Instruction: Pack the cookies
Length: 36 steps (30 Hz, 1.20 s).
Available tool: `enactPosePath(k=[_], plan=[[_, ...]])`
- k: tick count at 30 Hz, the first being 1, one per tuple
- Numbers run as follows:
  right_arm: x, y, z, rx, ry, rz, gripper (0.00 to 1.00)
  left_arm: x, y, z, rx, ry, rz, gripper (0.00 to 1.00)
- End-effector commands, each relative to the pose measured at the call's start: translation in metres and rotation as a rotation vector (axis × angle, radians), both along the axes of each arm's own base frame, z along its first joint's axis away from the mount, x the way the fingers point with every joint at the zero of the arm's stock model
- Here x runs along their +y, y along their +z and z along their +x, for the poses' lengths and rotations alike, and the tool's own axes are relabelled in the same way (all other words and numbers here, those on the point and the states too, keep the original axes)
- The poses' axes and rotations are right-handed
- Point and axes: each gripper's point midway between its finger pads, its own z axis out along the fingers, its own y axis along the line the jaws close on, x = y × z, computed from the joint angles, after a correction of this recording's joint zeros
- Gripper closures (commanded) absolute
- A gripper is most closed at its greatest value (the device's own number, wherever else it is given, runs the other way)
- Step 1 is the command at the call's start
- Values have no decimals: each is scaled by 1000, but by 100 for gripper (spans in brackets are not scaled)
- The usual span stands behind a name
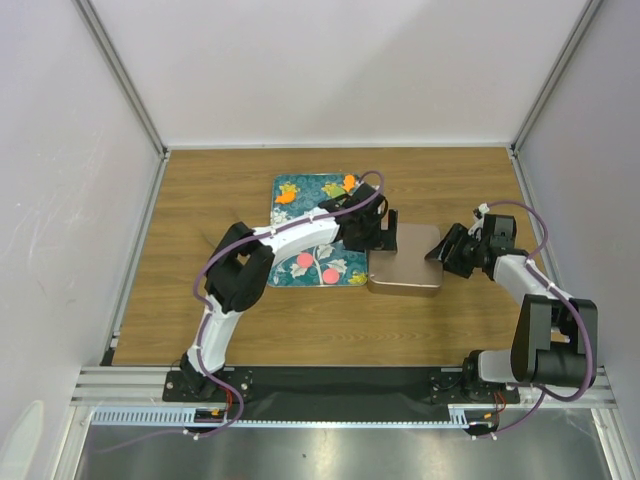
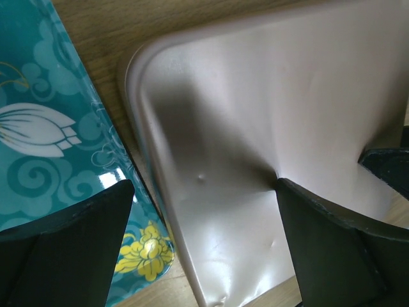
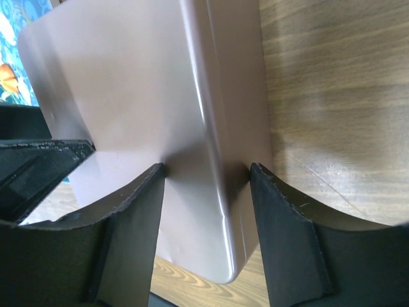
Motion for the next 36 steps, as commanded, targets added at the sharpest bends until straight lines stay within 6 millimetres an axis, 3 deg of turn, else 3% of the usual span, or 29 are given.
enactPosePath(k=[1, 6, 10, 14, 21, 26, 32, 36], plan=[[-3, -20, -5, 58, -22, -16, 43, -5, 15, -5, -5, 13, -68, 0], [-5, -27, -7, 70, -27, -20, 45, -6, 3, -14, 19, 33, -79, 0], [-10, -22, -1, 66, -39, -29, 41, -7, -2, -24, 36, 48, -95, 1], [-20, -9, 20, 49, -56, -51, 41, -15, 0, -31, 37, 42, -110, 1], [-25, -6, 46, 49, -60, -68, 32, -16, 2, -37, 38, 41, -121, 1], [-27, -7, 56, 62, -57, -73, 33, -18, 16, -34, 6, 19, -132, 1], [-34, -15, 46, 88, -71, -96, 35, -12, 37, -15, -37, 39, -145, 1], [-38, -10, 46, 75, -76, -89, 35, -4, 57, -2, -78, 59, -166, 0]])
